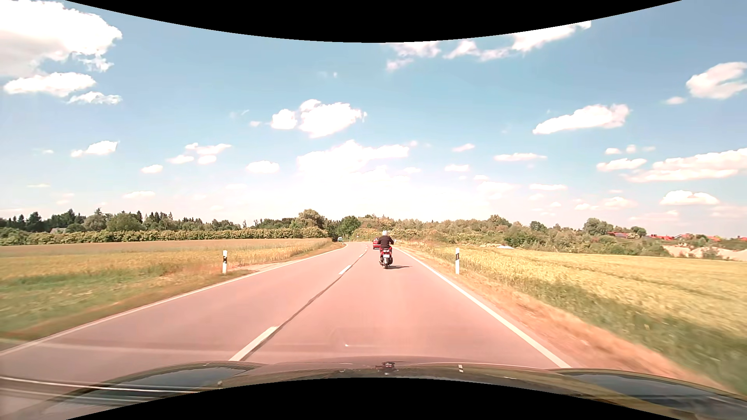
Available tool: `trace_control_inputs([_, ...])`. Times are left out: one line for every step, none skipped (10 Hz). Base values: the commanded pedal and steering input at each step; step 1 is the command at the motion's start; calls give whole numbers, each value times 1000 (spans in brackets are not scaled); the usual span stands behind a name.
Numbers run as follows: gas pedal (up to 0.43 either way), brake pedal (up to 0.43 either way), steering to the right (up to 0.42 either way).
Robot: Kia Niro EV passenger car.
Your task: Follow the waypoints while adhering to traffic rules and regulations
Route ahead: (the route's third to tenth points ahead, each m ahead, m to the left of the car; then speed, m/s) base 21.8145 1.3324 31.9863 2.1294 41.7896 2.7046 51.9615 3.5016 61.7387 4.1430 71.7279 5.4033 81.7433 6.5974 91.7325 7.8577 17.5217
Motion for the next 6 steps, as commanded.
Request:
trace_control_inputs([189,12,-6])
trace_control_inputs([189,12,-6])
trace_control_inputs([189,12,-7])
trace_control_inputs([189,12,-7])
trace_control_inputs([189,12,-7])
trace_control_inputs([189,12,-7])
